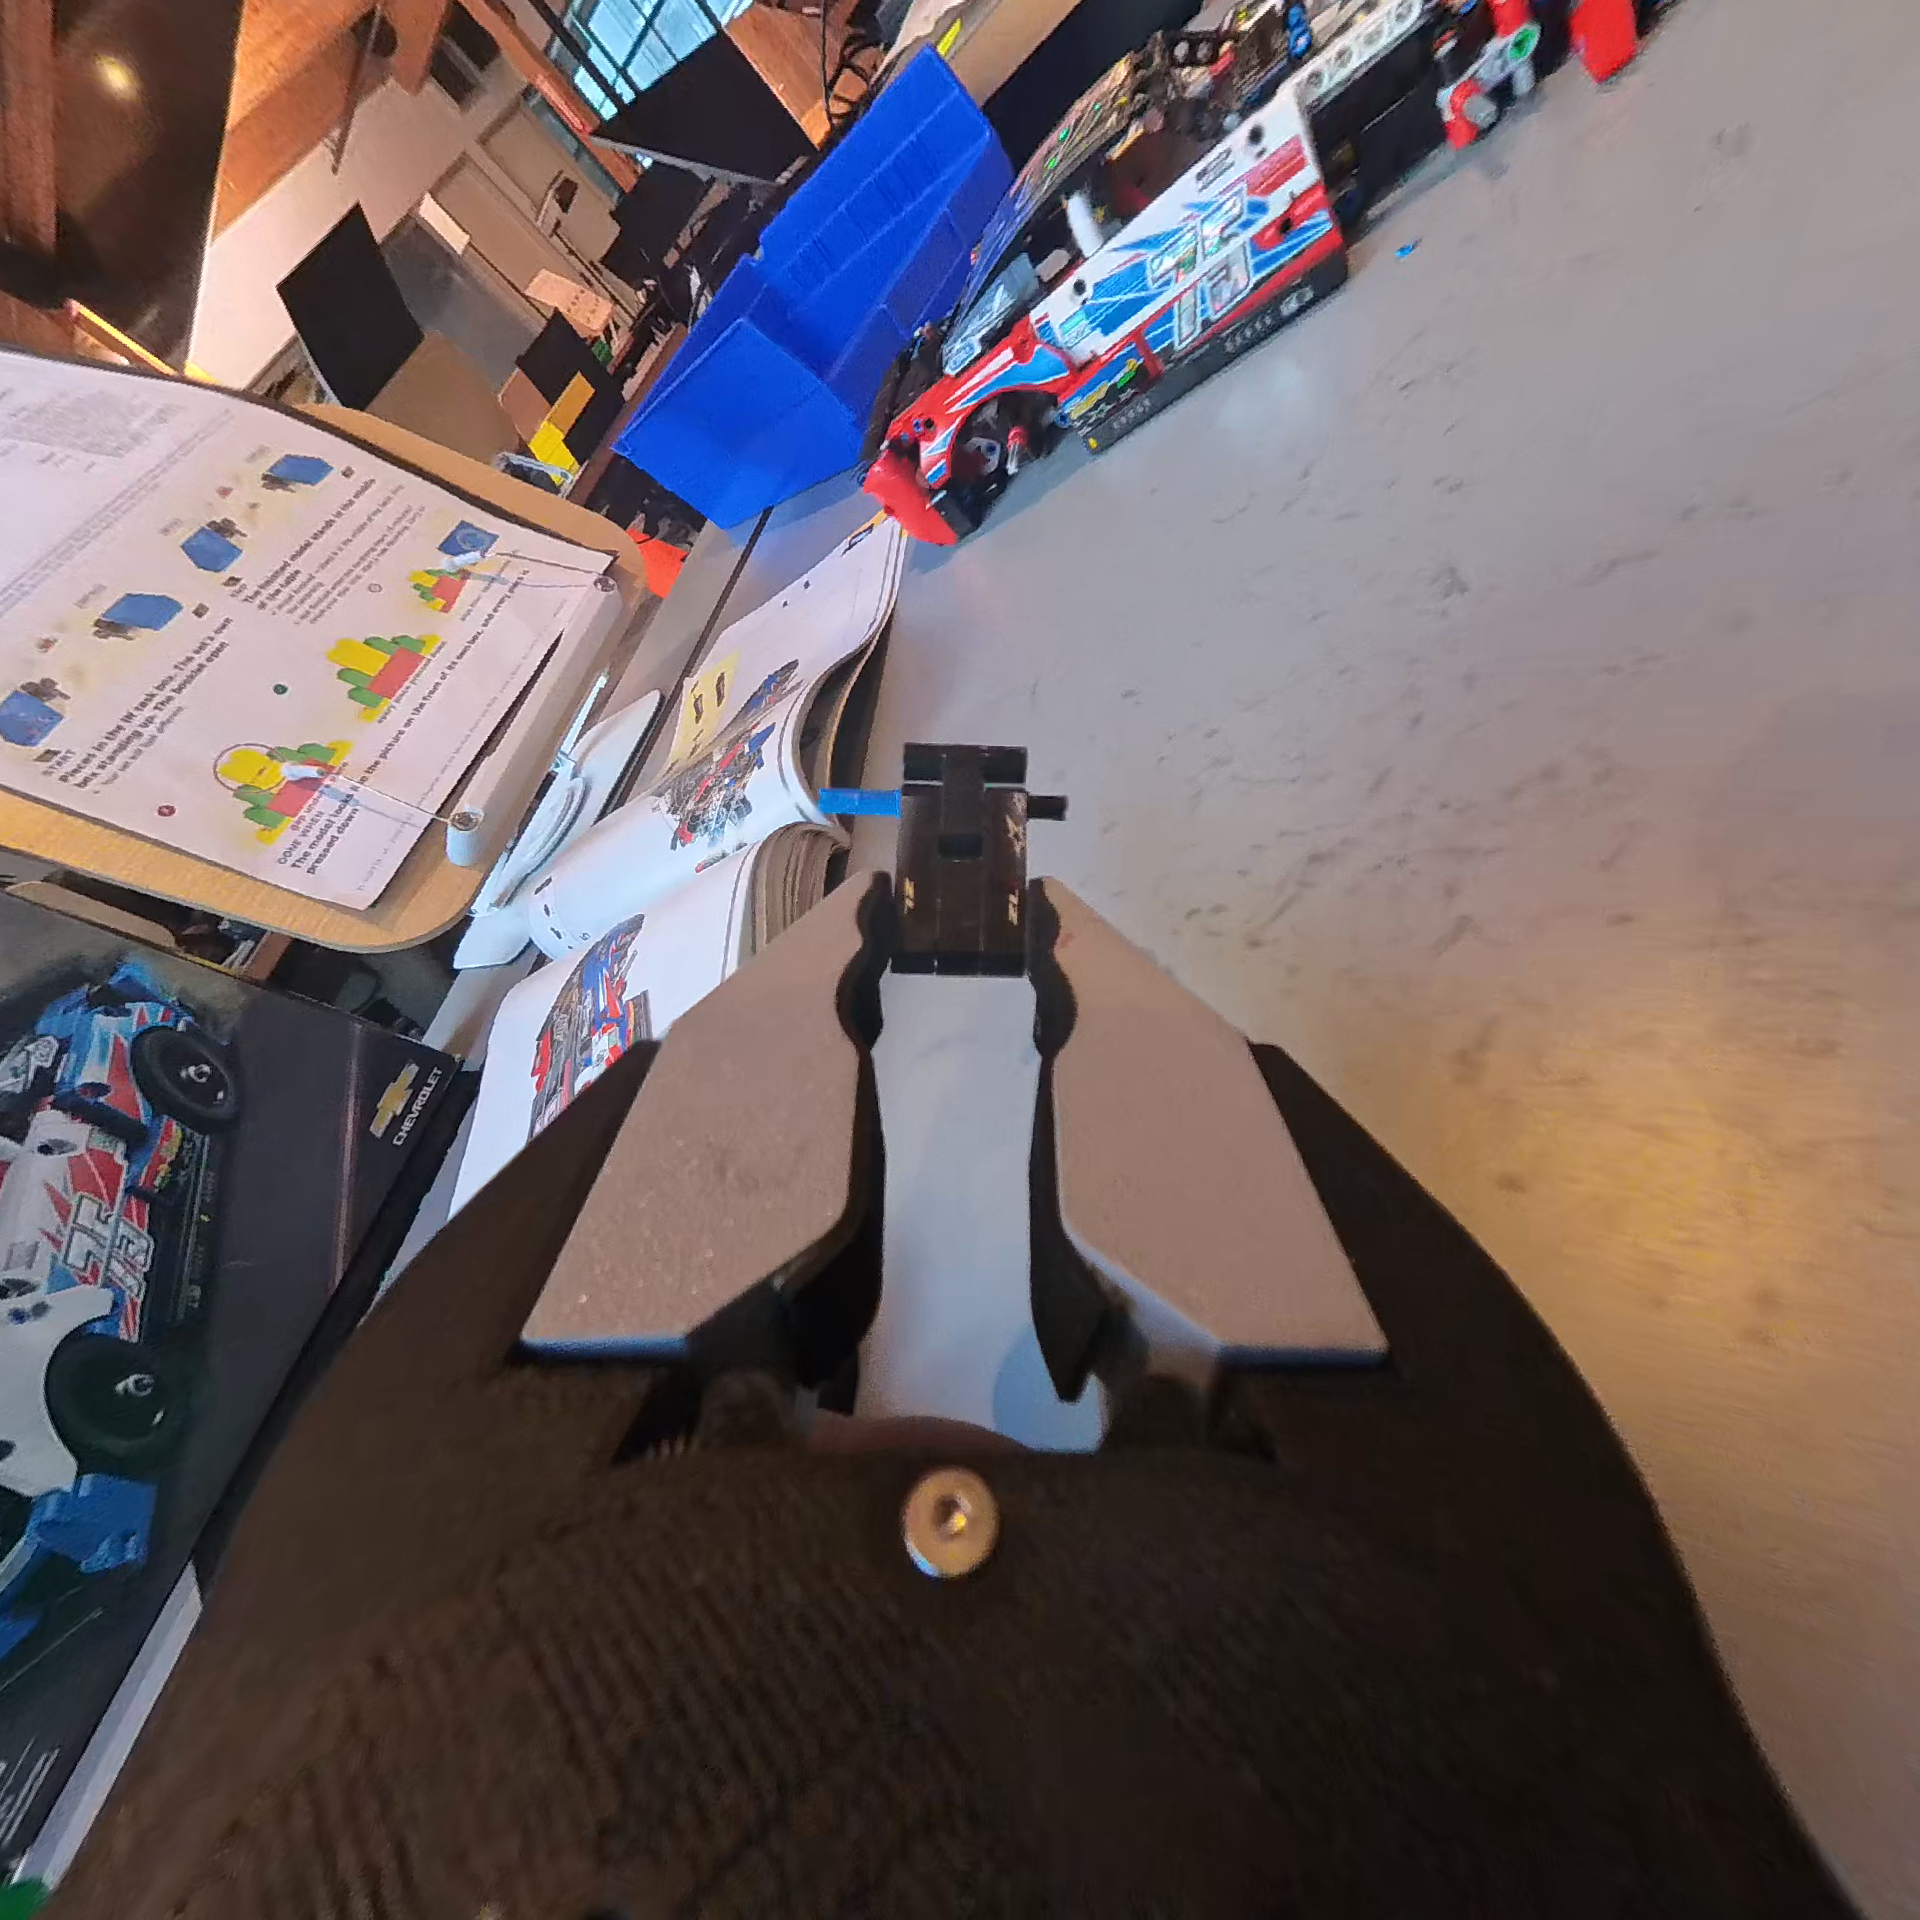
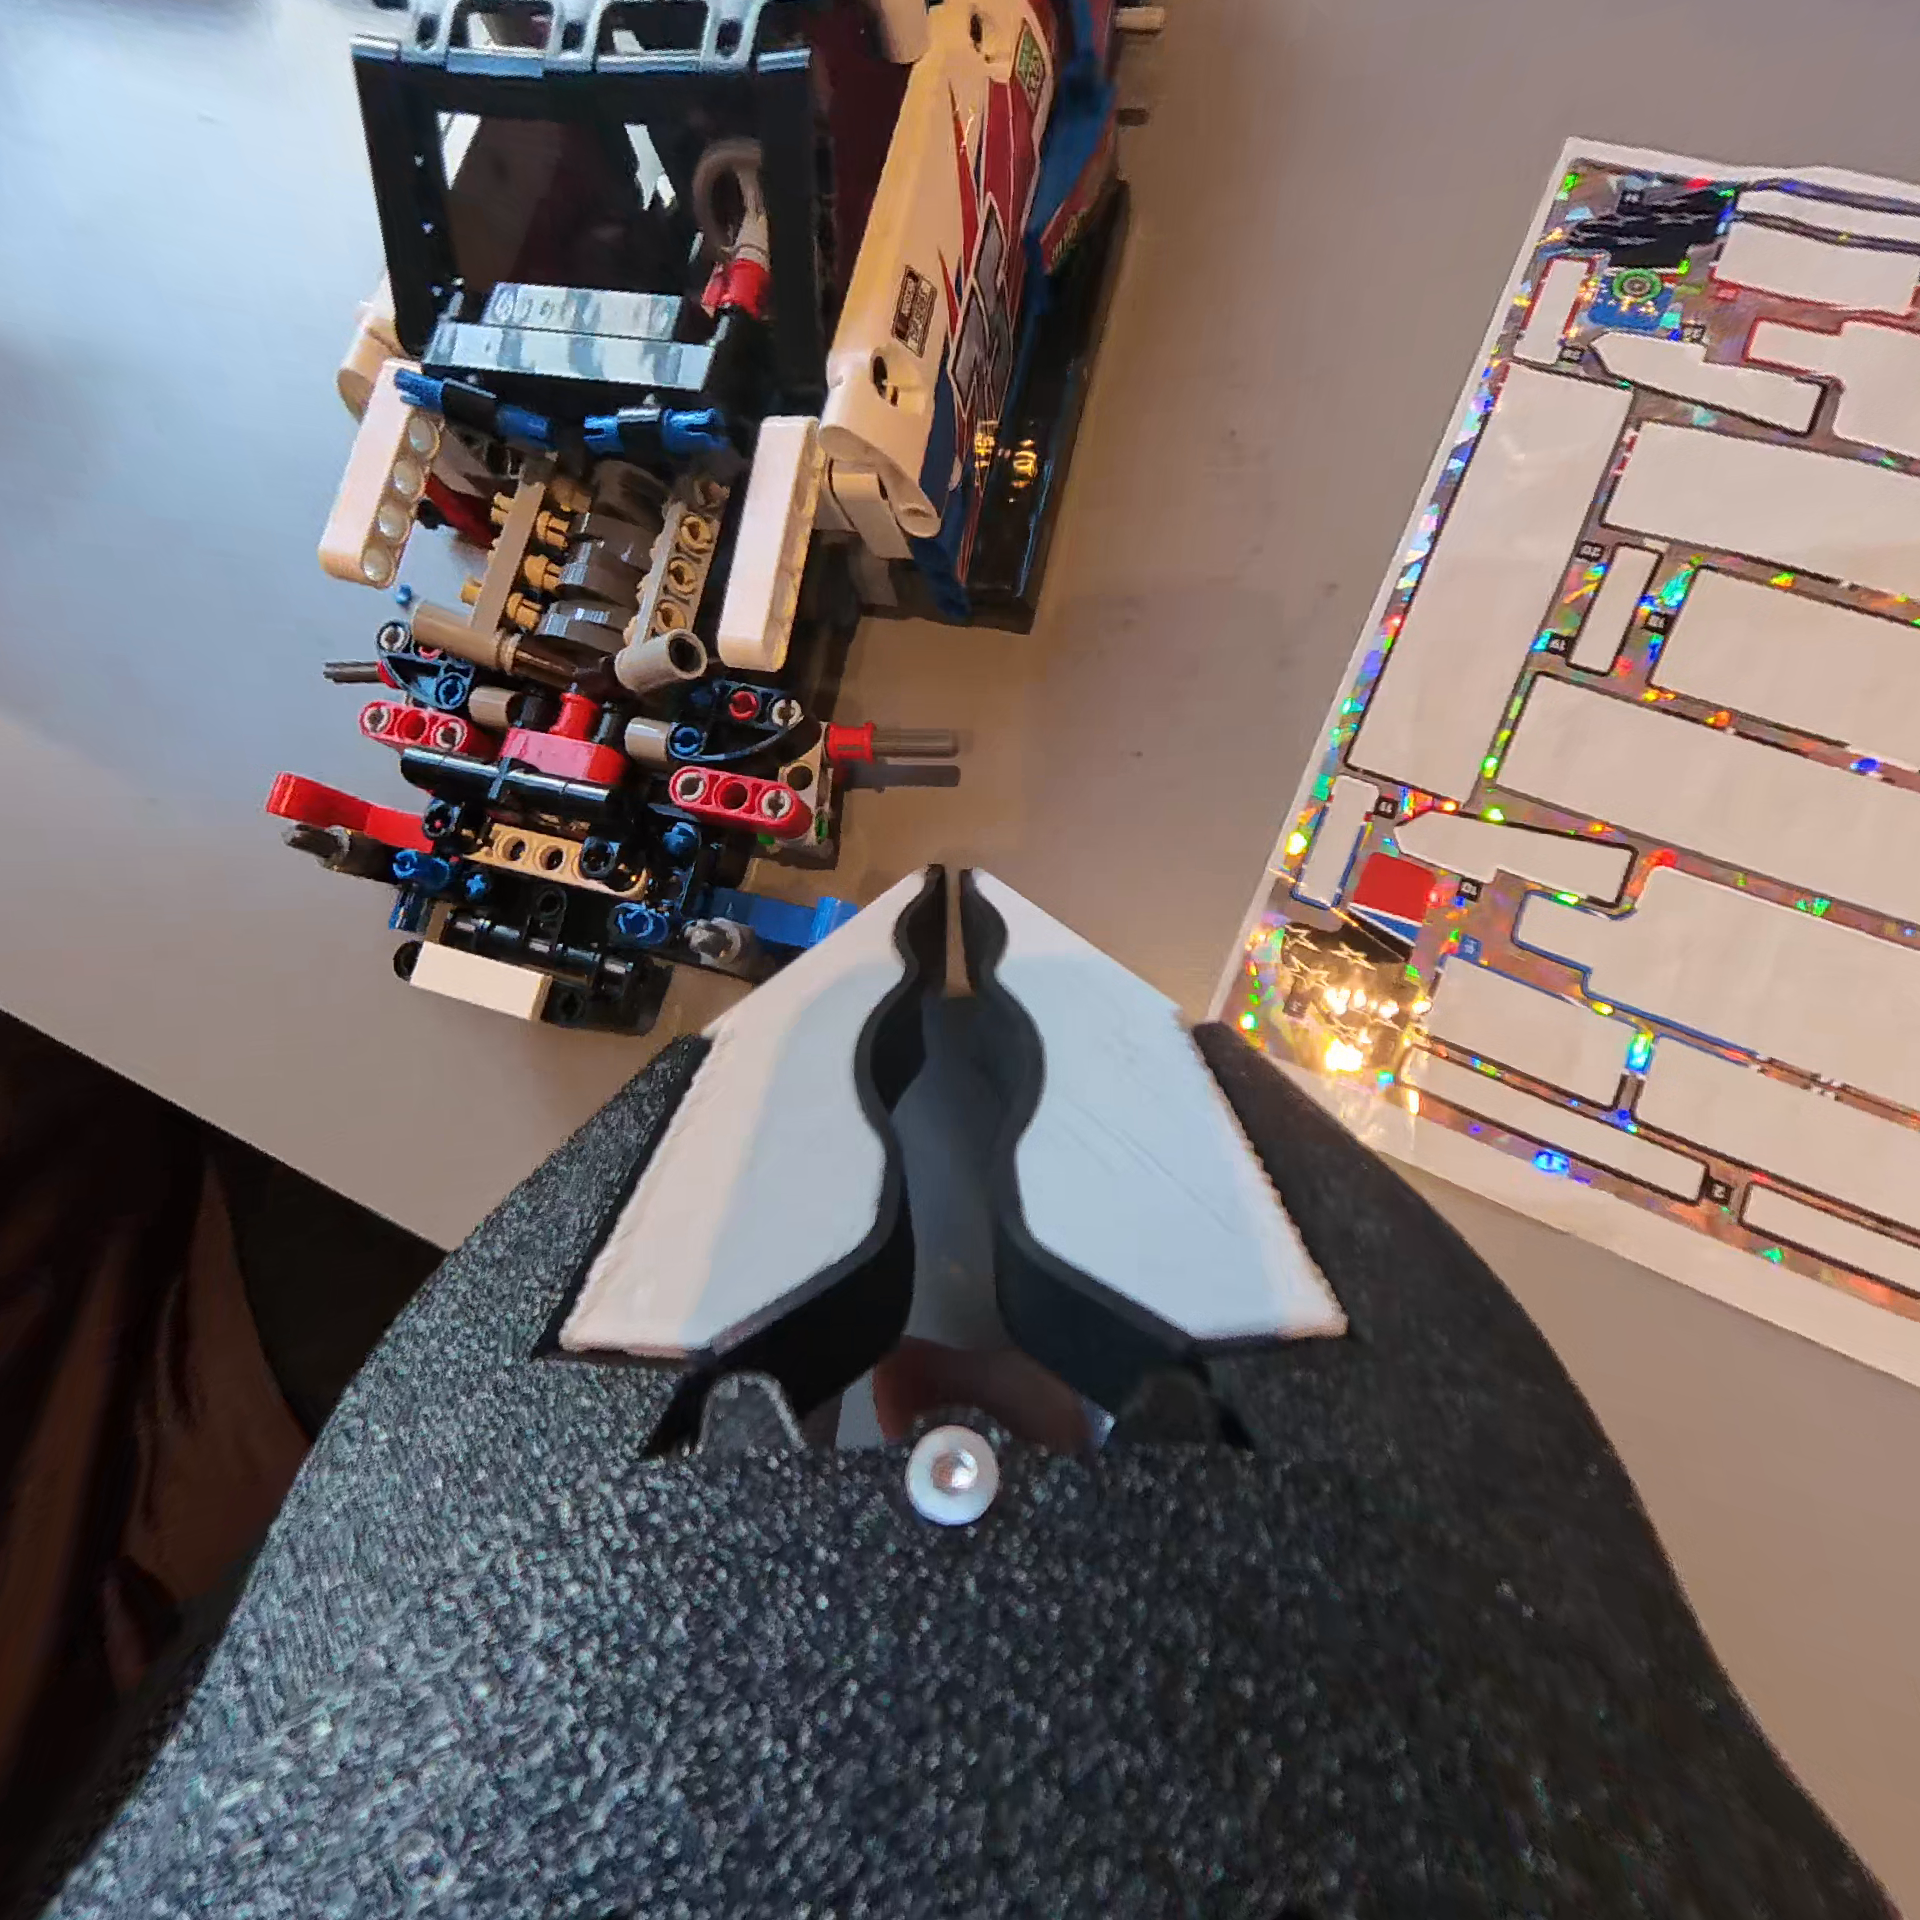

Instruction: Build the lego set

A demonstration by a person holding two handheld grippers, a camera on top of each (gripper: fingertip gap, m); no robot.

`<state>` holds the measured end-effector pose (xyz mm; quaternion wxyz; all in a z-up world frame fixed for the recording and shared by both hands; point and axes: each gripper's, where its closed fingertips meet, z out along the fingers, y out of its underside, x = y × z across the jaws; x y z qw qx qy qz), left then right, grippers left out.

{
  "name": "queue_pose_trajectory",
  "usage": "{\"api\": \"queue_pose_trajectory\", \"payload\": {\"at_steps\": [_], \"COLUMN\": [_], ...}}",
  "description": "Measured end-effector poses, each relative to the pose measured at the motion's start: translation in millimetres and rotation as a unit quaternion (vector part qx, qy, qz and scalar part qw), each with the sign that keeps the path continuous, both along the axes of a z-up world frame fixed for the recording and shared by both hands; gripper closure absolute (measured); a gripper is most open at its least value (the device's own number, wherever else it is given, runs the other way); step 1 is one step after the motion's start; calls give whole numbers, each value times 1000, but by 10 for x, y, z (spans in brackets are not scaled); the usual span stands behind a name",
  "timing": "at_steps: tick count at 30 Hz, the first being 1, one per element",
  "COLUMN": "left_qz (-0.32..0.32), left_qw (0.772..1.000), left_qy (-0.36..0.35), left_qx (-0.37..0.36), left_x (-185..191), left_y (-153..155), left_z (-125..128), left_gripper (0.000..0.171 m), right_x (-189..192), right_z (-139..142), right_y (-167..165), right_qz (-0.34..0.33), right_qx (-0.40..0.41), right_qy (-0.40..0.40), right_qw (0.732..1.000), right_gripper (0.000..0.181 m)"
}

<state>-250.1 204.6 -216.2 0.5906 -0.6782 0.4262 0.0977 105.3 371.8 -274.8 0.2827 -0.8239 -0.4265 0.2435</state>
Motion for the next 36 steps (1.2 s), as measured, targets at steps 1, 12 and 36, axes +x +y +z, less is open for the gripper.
{"api": "queue_pose_trajectory", "payload": {"at_steps": [1,12,36], "left_qz": [-5,-122,-432], "left_qw": [1000,984,865], "left_qy": [0,-83,72], "left_qx": [0,-98,-246], "left_x": [21,468,2105], "left_y": [-12,-169,611], "left_z": [1,4,40], "left_gripper": [149,150,149], "right_x": [13,-253,-1348], "right_z": [8,586,788], "right_y": [-1,-353,-1199], "right_qz": [0,32,145], "right_qx": [3,109,237], "right_qy": [-3,49,67], "right_qw": [1000,992,958], "right_gripper": [176,163,135]}}
